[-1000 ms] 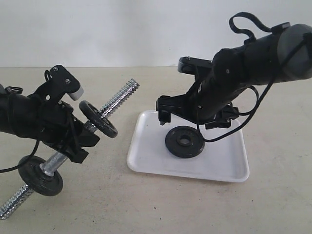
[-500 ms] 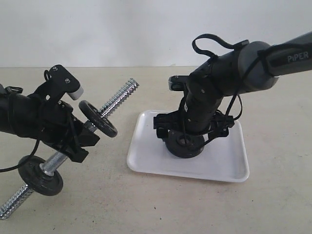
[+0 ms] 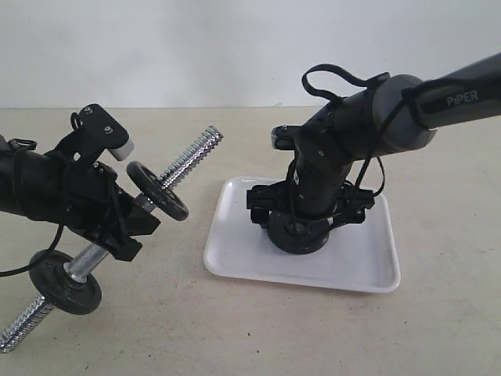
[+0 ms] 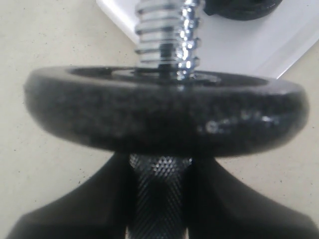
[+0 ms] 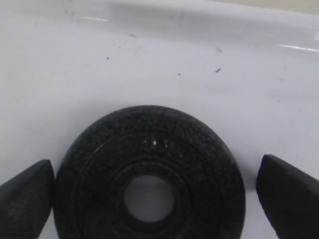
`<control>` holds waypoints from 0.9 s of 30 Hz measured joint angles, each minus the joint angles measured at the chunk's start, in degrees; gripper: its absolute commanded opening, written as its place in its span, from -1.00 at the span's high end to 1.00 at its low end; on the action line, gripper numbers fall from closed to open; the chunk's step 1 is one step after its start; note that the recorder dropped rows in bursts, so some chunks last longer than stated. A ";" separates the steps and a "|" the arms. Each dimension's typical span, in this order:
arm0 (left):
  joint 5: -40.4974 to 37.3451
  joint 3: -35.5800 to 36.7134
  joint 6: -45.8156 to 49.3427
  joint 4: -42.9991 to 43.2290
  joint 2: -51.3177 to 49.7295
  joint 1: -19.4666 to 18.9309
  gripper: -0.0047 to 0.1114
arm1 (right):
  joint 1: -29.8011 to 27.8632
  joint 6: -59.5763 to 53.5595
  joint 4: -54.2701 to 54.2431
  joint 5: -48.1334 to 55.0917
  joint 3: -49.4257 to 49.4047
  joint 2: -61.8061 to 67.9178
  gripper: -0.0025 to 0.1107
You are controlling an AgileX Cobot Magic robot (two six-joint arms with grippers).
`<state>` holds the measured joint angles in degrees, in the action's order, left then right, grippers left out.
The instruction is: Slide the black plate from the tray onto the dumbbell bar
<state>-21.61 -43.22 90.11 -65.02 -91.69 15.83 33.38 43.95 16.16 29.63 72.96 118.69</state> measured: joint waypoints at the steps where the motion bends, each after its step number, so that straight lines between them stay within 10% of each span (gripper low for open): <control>1: 0.00 0.00 0.00 0.00 0.00 0.00 0.84 | 0.00 0.00 -0.03 0.00 0.05 0.10 -0.90; 27: 0.00 0.00 0.00 0.00 0.00 0.00 0.84 | 3.57 2.06 0.44 3.80 0.54 0.43 -0.90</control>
<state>-21.61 -43.22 90.11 -65.02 -91.69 15.83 36.95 46.00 16.60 33.44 73.51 119.12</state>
